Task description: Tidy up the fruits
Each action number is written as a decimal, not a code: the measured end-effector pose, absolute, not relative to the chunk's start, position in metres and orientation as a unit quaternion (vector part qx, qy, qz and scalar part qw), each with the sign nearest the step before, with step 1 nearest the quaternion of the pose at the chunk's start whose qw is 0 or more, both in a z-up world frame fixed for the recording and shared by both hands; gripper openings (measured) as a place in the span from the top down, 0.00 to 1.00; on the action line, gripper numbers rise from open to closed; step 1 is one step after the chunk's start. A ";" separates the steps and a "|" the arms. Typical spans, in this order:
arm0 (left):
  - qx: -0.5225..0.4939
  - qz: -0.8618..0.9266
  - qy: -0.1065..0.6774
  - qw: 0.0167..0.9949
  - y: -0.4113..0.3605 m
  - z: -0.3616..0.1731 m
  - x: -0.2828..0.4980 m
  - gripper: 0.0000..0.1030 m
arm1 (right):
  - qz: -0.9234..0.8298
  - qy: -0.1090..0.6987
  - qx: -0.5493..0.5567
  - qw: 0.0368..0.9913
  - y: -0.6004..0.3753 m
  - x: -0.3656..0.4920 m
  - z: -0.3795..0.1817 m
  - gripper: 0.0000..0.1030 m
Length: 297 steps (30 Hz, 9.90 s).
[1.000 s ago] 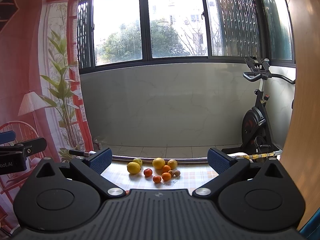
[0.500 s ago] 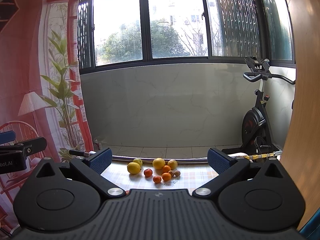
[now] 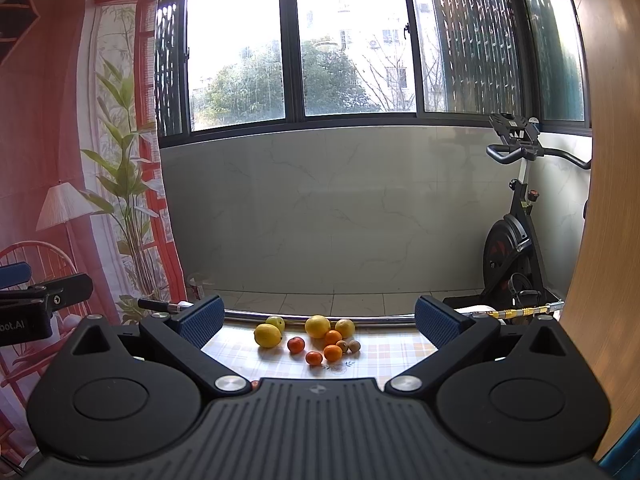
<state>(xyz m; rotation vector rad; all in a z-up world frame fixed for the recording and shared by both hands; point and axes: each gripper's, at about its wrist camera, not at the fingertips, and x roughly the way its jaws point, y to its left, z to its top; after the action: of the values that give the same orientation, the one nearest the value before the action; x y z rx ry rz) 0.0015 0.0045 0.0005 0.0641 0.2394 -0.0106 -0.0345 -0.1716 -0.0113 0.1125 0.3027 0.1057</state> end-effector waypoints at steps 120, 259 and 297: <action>-0.031 -0.045 0.378 0.924 0.076 -0.238 0.258 0.63 | 0.258 0.430 0.005 0.865 -0.121 0.287 -0.250 0.55; -0.083 -0.032 0.354 0.931 0.056 -0.190 0.348 0.38 | 0.118 0.355 0.107 0.921 -0.252 0.326 -0.220 0.67; -0.128 -0.008 0.399 0.908 0.062 -0.238 0.399 0.37 | 0.139 0.397 0.134 0.897 -0.209 0.455 -0.283 0.46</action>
<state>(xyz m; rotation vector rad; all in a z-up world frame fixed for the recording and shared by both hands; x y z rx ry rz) 0.3993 0.0619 -0.2380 -0.2634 0.8239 -0.0158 0.4554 -0.2094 -0.2829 0.2766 0.8215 0.2886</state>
